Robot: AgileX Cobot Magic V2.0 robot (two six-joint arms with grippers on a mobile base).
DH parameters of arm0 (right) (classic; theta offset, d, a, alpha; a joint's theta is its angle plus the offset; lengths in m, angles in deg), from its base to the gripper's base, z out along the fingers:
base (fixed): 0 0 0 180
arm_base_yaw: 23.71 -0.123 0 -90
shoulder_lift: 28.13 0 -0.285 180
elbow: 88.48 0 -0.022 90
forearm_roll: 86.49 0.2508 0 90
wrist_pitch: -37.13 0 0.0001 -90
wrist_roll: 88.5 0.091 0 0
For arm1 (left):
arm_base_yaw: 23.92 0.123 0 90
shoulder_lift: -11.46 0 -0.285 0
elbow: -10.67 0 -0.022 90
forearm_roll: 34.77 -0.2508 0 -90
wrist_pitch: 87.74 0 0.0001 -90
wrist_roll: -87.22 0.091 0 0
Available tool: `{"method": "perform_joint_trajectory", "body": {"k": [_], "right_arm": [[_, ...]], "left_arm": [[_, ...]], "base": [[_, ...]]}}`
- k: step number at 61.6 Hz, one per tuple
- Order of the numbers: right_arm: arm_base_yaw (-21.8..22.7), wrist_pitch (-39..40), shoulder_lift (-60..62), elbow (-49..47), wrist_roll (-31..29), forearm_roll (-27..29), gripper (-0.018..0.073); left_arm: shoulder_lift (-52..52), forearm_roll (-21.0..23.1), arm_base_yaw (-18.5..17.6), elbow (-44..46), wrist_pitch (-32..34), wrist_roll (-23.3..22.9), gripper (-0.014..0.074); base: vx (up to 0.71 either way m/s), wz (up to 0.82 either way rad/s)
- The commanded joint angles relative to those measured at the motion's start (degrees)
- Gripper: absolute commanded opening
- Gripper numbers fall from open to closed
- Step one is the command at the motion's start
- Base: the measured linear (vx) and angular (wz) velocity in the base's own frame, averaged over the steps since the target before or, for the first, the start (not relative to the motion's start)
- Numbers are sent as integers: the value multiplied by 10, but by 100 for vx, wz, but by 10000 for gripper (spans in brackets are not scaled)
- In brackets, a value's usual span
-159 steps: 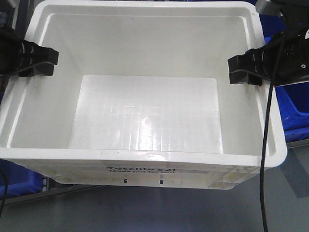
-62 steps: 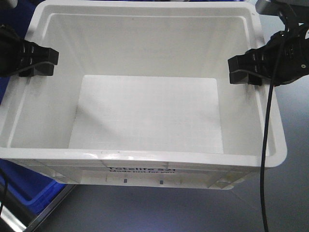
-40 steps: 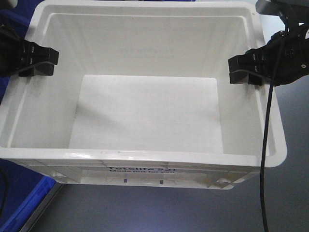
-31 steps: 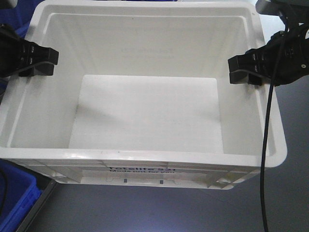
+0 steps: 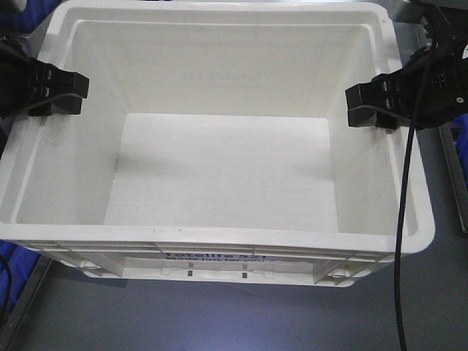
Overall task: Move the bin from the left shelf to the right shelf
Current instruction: 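Hold the crate with both grippers while the base turns away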
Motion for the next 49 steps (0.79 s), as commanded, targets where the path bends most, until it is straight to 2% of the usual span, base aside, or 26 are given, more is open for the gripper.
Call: {"method": "perform_joint_trajectory", "body": {"k": [1, 26, 49], "right_arm": [[5, 47, 21, -20, -6, -10, -4], [5, 41, 21, -20, -6, -10, -4], [5, 41, 21, -20, -6, -10, -4]], "left_arm": [[27, 15, -2, 20, 49, 25, -8], [27, 15, -2, 20, 49, 25, -8], [27, 15, -2, 20, 49, 25, -8]], "base": [[14, -53], [14, -47], [17, -29]]}}
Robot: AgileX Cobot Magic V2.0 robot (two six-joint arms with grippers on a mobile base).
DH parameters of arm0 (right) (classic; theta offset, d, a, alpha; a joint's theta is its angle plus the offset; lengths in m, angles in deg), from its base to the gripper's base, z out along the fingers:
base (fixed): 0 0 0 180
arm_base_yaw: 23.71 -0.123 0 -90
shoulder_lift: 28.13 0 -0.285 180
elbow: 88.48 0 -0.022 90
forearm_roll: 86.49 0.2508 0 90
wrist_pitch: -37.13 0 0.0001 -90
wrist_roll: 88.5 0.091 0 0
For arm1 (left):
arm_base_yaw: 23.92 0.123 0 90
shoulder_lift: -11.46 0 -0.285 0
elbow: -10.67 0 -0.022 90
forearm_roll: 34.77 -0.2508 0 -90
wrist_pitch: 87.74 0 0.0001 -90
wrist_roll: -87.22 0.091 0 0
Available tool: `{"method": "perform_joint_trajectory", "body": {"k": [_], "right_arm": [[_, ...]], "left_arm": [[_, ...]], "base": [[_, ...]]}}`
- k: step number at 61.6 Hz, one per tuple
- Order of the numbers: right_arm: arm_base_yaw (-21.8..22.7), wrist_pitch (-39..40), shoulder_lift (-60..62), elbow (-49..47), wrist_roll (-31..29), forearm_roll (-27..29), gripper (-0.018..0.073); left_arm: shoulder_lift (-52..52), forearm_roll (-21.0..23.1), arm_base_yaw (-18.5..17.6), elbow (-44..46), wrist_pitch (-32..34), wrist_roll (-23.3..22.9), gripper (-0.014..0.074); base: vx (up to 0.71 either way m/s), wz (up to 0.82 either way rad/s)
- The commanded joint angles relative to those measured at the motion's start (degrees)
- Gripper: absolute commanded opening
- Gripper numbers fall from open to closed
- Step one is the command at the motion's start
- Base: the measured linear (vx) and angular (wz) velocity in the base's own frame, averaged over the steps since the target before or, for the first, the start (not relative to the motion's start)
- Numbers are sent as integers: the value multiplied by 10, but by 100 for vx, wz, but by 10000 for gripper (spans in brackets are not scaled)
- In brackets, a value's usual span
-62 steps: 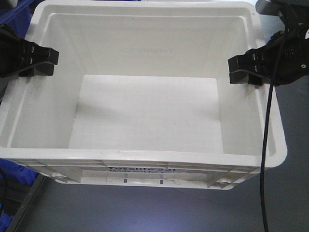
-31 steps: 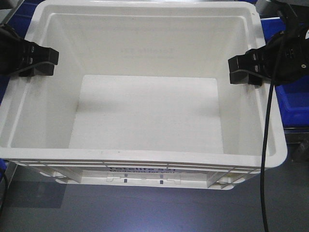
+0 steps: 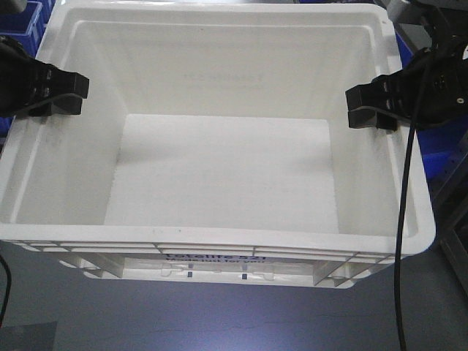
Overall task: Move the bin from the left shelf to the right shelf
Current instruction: 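Hold the crate with both grippers while the base turns away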
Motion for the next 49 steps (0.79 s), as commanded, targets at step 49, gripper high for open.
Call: {"method": "perform_joint_trajectory", "body": {"k": [49], "right_arm": [[5, 45, 21, -20, -6, -9, -4]], "left_arm": [[27, 15, -2, 20, 49, 25, -8]], "base": [[28, -16]]}}
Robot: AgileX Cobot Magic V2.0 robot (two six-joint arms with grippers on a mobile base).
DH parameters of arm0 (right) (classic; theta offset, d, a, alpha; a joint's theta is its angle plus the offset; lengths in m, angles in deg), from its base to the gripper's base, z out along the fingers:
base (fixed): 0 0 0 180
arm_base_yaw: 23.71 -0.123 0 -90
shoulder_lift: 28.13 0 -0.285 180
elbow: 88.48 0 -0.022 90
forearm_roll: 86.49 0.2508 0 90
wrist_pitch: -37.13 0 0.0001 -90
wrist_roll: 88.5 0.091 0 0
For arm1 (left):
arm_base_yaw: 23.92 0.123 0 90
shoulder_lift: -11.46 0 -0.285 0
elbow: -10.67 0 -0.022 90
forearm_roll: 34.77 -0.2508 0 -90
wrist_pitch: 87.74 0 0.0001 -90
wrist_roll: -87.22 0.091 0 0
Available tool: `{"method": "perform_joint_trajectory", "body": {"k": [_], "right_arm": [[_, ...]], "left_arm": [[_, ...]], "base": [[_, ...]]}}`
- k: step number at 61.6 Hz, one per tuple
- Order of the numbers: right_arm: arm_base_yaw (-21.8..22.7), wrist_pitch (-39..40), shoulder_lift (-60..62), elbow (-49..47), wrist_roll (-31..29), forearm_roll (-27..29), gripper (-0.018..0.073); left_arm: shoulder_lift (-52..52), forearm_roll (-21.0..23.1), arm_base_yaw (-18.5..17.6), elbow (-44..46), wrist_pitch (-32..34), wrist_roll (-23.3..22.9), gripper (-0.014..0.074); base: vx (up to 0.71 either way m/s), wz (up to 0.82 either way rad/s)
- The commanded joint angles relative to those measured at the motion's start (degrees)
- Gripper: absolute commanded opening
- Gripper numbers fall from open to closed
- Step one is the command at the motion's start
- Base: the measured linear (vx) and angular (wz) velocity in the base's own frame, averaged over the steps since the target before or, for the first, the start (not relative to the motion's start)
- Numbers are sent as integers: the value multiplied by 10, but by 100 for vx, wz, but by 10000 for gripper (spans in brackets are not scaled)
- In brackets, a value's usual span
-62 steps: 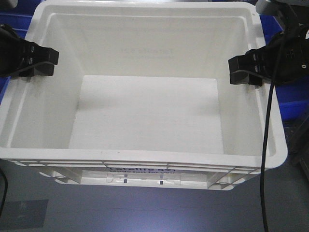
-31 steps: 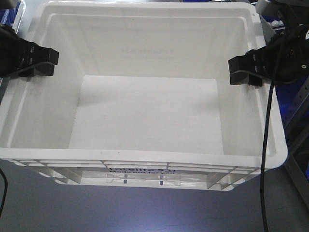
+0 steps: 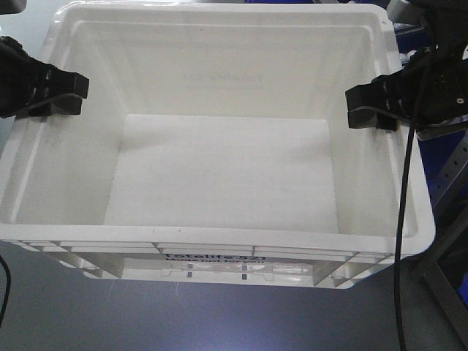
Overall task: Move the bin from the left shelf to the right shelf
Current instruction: 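Hold the crate with both grippers while the base turns away, then keep holding the crate while the base drives to the other shelf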
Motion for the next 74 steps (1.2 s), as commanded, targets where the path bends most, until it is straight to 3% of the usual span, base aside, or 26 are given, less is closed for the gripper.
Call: {"method": "perform_joint_trajectory", "body": {"k": [1, 34, 74], "right_arm": [[5, 46, 21, -20, -6, -9, -4], [5, 45, 21, -20, -6, -9, -4], [5, 45, 21, -20, -6, -8, -4]], "left_arm": [[27, 15, -2, 20, 50, 25, -8], [27, 15, -2, 20, 50, 25, -8], [27, 16, -2, 20, 49, 25, -8]], "base": [[34, -14], [36, -10], [40, 12]]}}
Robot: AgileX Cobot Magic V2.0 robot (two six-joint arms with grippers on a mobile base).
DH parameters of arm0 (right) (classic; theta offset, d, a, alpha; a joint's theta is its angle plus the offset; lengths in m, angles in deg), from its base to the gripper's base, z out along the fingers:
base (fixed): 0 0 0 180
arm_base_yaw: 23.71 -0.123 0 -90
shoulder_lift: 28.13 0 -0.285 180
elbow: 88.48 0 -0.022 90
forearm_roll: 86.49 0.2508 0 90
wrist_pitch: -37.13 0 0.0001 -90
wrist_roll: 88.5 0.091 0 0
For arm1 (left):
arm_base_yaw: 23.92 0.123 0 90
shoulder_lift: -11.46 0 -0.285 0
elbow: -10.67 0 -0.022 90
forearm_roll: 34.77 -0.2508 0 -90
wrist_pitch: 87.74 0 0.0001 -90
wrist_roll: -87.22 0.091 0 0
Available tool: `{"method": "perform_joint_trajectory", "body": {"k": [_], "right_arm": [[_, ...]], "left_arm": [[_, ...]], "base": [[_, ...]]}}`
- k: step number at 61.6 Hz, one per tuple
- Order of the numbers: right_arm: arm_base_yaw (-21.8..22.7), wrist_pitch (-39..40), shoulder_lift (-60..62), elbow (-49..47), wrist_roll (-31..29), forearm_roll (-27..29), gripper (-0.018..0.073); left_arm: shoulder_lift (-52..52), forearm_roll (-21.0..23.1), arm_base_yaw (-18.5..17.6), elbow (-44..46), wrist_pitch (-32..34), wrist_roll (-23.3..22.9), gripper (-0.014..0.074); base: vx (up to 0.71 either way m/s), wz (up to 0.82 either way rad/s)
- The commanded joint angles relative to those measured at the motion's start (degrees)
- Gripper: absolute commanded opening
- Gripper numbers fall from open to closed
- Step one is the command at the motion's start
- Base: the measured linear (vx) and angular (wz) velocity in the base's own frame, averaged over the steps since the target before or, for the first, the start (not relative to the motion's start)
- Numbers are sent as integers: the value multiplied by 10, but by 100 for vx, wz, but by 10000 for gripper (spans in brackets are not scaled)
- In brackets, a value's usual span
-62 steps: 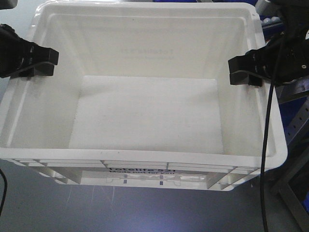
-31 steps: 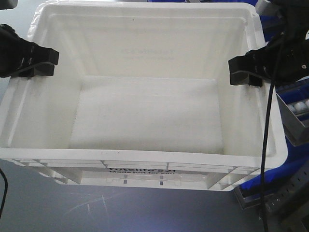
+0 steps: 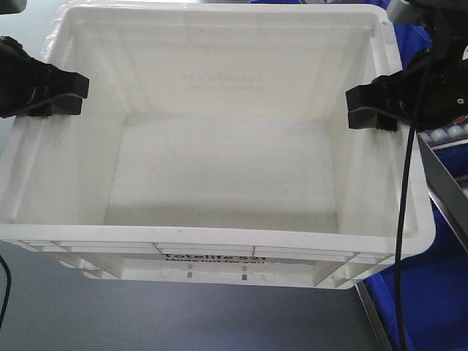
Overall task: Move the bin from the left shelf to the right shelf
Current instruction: 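Keep holding the crate while the base drives to the other shelf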
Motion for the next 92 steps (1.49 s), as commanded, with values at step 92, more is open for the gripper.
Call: {"method": "perform_joint_trajectory", "body": {"k": [92], "right_arm": [[5, 47, 21, -20, -6, -10, -4]], "left_arm": [[27, 15, -2, 20, 50, 25, -8]], "base": [[44, 13]]}}
